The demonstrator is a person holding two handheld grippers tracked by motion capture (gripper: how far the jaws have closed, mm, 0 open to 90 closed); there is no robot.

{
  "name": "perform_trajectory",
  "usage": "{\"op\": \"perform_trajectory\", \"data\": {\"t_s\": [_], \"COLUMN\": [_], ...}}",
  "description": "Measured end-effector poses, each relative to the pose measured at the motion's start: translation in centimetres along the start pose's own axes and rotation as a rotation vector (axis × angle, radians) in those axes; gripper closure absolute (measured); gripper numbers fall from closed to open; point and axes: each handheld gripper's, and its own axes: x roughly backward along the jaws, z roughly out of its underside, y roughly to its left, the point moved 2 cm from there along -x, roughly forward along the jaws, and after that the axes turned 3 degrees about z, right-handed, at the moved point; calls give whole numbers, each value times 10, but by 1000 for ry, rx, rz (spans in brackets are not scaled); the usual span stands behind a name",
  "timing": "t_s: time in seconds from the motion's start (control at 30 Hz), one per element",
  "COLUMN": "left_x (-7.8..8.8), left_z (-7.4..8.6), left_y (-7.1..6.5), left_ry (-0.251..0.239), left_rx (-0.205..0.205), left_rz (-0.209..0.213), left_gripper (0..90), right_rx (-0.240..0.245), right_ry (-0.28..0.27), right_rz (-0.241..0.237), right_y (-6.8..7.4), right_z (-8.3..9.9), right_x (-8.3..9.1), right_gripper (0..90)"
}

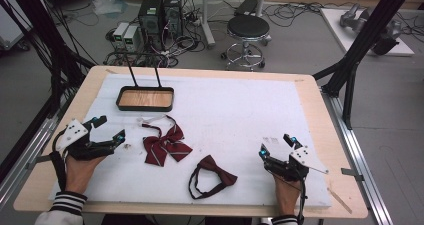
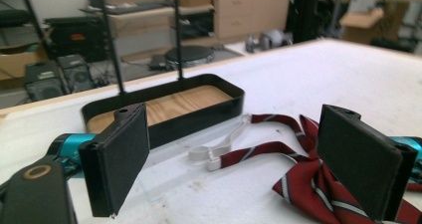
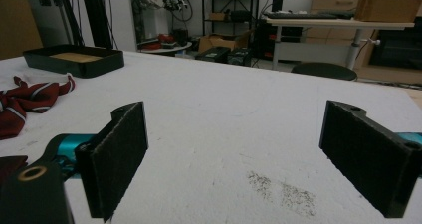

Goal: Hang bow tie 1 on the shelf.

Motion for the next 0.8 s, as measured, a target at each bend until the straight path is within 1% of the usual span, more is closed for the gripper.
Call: {"op": "perform_trajectory", "data": {"t_s": [0.07,0.13,0.2,0.27,0.47,0.5,0.53,0.57,0.6,0.63,0.67,0.8], "left_x": [-5,-10,-15,-20,-38,-41,-48,-48,-51,-58,-58,-71], "left_z": [-7,-13,-19,-23,-32,-34,-36,-36,-38,-39,-39,-41], "left_y": [-3,-5,-8,-11,-20,-22,-25,-25,-26,-30,-30,-36], "left_ry": [31,57,84,110,210,232,275,275,293,327,327,395], "left_rx": [-28,-47,-73,-75,-112,-120,-139,-139,-148,-156,-156,-182], "left_rz": [23,48,59,83,143,154,173,173,183,198,198,235], "left_gripper": [142,142,142,142,142,142,143,143,144,145,145,152], "right_rx": [-2,1,0,0,-3,1,-1,-3,-3,-2,-2,-8], "right_ry": [0,0,-1,-1,-1,-5,-5,-3,-3,-3,-3,-1], "right_rz": [0,0,0,0,-1,1,1,2,3,2,2,1], "right_y": [0,0,0,0,0,-1,-1,-1,-1,-1,-1,-1], "right_z": [0,0,0,0,0,0,0,0,0,0,0,0], "right_x": [0,0,0,0,0,0,0,0,0,0,0,0], "right_gripper": [109,109,109,109,109,109,109,109,109,109,109,109]}}
